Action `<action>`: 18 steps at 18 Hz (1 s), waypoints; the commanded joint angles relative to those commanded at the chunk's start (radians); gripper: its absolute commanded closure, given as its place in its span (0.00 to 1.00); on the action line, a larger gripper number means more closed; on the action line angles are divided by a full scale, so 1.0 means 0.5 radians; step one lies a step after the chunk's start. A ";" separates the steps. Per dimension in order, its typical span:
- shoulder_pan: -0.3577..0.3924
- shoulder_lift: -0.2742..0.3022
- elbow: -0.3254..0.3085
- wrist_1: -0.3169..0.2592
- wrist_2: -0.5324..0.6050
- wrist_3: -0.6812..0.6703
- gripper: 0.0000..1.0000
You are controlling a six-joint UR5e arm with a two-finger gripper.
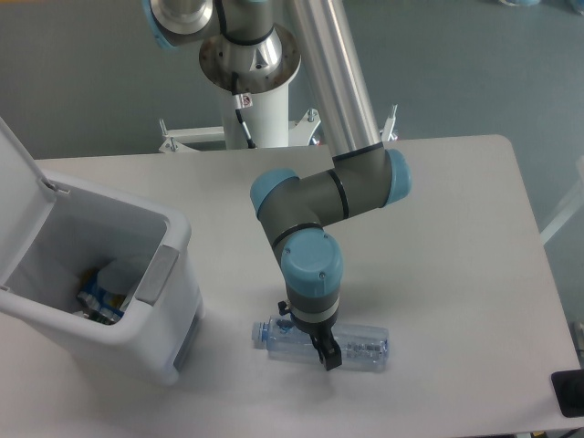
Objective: Place the trash in the trash can
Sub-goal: 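Close the gripper around the middle of the clear water bottle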
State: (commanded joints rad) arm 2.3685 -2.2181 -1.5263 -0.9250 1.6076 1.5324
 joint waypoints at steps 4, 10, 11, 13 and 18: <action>-0.003 -0.003 0.003 -0.003 0.003 -0.006 0.03; -0.006 0.012 0.012 -0.012 0.006 -0.009 0.39; -0.006 0.012 0.012 -0.012 0.006 -0.012 0.40; -0.006 0.012 0.012 -0.012 0.009 -0.012 0.40; -0.003 0.043 0.028 -0.012 0.003 -0.018 0.40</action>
State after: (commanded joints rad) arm 2.3669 -2.1968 -1.5126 -0.9311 1.6092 1.5232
